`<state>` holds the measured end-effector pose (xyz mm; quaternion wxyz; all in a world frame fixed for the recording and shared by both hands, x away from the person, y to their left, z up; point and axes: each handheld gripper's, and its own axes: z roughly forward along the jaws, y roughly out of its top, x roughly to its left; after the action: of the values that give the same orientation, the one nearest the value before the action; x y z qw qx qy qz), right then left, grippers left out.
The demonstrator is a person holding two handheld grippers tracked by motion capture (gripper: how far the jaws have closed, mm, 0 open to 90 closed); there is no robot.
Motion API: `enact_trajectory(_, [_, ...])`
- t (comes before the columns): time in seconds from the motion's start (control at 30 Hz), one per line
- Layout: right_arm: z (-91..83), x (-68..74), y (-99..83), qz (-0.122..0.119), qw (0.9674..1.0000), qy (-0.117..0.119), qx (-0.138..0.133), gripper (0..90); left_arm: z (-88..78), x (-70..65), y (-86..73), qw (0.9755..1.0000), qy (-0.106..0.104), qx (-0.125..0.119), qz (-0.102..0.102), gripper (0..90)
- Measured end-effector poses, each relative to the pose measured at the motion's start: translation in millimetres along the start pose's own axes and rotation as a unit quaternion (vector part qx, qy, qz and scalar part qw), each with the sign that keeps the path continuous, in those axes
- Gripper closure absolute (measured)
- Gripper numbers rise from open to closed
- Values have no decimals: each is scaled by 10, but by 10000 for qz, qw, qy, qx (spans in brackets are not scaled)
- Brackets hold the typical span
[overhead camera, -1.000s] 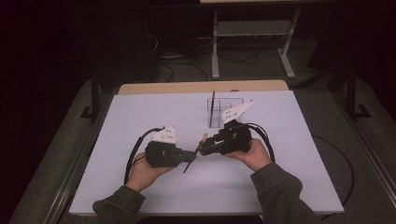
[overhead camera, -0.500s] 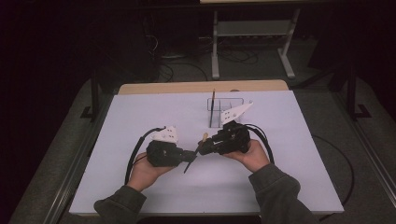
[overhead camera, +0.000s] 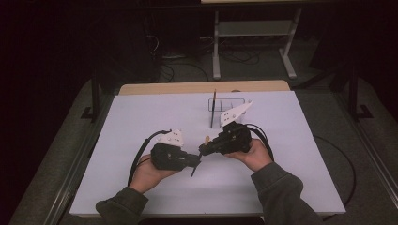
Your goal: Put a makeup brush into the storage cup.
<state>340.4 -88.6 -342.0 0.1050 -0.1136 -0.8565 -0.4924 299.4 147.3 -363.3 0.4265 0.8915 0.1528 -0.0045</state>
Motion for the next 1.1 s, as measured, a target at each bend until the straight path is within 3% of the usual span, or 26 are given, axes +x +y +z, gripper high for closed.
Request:
enact_trajectory(0.27, [1,40,26,-54,10000,-42,51,820,21,3,10,10000,-58,54,-21,832])
enact_trajectory(0.4, [7,50,10,-71,9998,-150,-140,799,10,26,-17,9998,-25,-90,-153,839])
enact_trajectory(0.7, [15,19,-6,-68,9991,-228,-340,802,3,55,-23,9995,62,-223,-225,839])
enact_trajectory(0.93, [6,-12,1,17,9995,-151,-288,827,10,64,-15,9995,76,-202,-223,820])
enact_trajectory(1.1, [-29,-41,30,52,9996,-255,-143,828,-44,65,-23,9995,214,-118,-186,751])
